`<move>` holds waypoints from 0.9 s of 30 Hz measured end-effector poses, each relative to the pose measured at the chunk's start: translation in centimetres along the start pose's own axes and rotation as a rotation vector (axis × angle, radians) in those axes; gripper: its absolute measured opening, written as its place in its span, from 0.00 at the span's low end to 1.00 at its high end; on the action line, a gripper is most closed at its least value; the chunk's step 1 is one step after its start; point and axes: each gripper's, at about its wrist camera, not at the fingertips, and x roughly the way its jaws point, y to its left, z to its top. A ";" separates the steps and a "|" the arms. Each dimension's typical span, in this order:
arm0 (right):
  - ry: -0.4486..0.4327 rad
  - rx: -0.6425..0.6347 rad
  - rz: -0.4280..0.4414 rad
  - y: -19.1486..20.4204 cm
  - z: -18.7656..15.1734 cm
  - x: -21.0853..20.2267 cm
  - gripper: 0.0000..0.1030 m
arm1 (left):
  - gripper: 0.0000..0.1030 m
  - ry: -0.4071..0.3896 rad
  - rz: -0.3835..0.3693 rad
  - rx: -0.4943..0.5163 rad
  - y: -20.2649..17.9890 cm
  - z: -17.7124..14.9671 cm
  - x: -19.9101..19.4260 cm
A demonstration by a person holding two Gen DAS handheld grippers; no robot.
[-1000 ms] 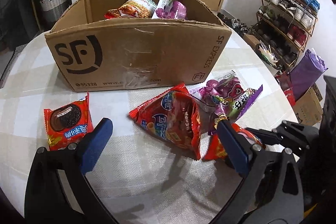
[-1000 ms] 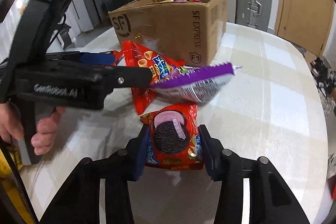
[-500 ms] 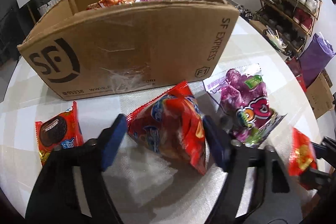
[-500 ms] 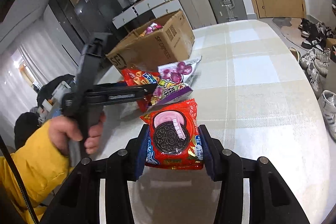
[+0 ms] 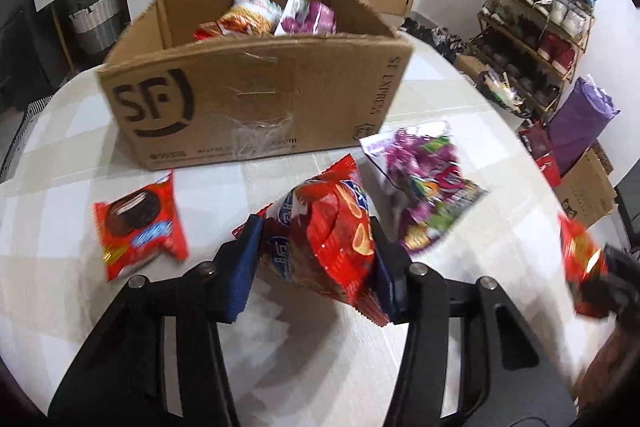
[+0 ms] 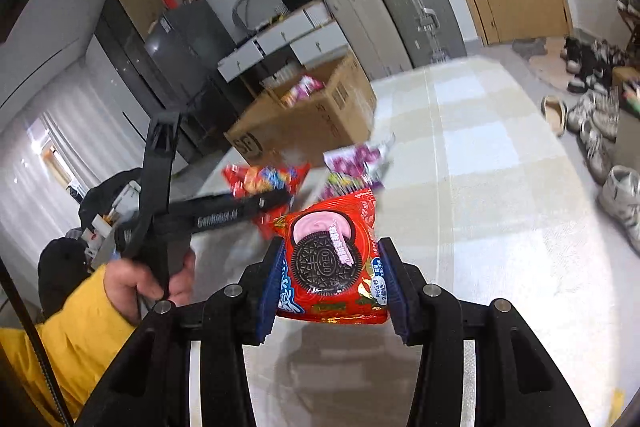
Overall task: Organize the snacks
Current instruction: 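Grasp the red chip bag with the left gripper while the right grasps the red Oreo packet, then lift and carry the red chip bag and Oreo packet over the box with both grippers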
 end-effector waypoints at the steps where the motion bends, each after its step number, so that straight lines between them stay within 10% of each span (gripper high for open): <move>1: -0.012 -0.016 -0.002 0.7 0.3 -0.6 0.45 | 0.46 -0.012 -0.007 -0.006 0.0 -0.2 -1.1; 27: -0.273 -0.306 0.064 21.1 17.3 -13.3 0.45 | 0.46 -0.377 0.073 -0.052 9.4 1.6 -37.5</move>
